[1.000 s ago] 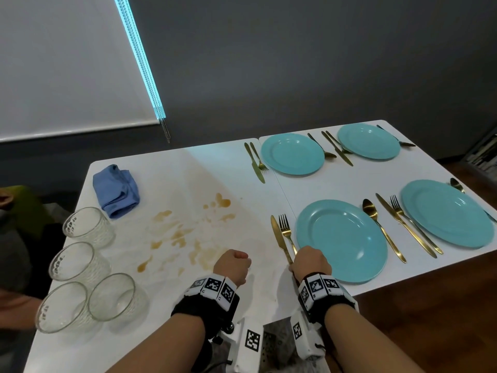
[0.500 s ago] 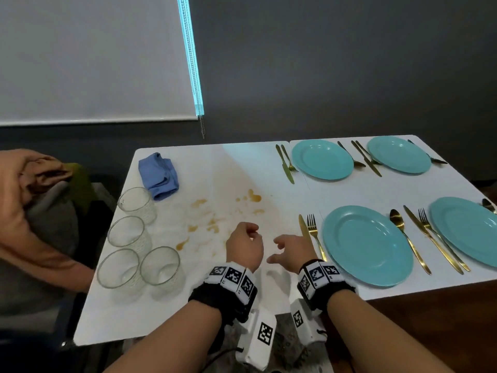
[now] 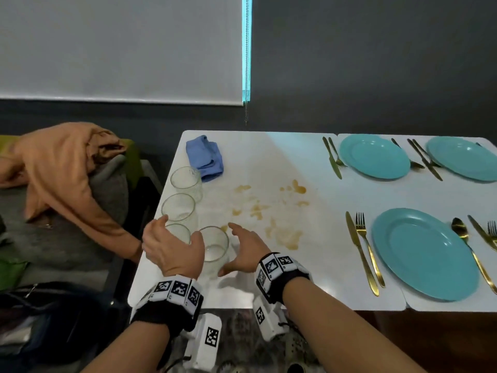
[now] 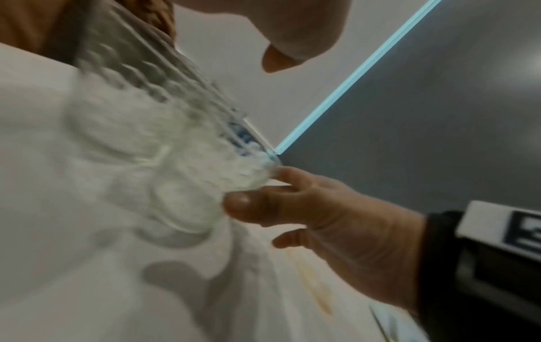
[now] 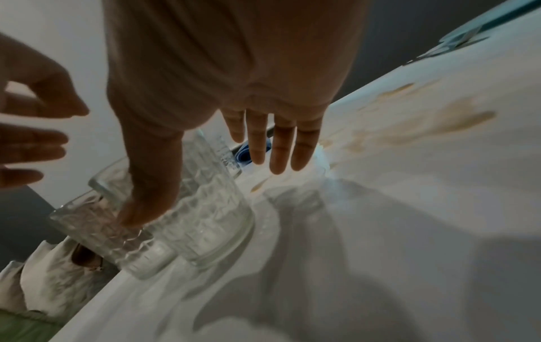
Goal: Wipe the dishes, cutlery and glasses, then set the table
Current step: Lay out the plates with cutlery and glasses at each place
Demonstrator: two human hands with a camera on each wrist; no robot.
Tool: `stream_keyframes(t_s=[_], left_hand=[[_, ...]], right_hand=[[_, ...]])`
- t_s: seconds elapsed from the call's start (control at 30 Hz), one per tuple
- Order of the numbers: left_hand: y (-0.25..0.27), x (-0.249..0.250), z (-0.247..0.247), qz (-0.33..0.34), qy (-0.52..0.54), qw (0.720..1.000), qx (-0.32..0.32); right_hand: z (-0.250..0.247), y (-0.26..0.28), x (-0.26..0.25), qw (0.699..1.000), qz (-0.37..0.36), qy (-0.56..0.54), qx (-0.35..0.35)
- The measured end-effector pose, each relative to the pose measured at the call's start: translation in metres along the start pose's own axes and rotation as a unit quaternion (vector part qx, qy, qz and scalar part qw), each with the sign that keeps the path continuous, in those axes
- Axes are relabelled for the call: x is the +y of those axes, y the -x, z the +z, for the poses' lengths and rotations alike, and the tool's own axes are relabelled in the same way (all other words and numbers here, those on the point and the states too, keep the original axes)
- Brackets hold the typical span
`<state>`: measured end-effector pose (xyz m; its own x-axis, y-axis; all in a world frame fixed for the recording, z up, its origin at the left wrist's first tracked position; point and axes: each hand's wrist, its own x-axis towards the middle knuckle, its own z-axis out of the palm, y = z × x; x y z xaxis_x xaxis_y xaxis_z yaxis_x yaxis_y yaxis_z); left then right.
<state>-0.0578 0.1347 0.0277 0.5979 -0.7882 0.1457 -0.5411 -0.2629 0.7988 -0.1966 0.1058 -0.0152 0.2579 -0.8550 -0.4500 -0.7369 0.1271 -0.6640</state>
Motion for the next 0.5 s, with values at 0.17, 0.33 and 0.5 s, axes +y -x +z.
stream_keyframes(t_s=[0.17,0.33,0.5], left_hand=[[-0.004,-0.052,-0.015,-0.04,0.001,0.996,-0.077],[-0.011,-0.089,-0.006,-0.139,0.072,0.977,-0.145],[-0.024,-0.112,0.009,-0.148,0.075,0.97,-0.175]], right_hand=[[0.018,-0.015,-0.003,0.999,-0.004,-0.031,0.007],[0.03,-0.025,-0.004,0.998,-0.026,-0.044,0.028],[0.034,-0.023,-0.003,0.996,-0.035,-0.063,0.06]])
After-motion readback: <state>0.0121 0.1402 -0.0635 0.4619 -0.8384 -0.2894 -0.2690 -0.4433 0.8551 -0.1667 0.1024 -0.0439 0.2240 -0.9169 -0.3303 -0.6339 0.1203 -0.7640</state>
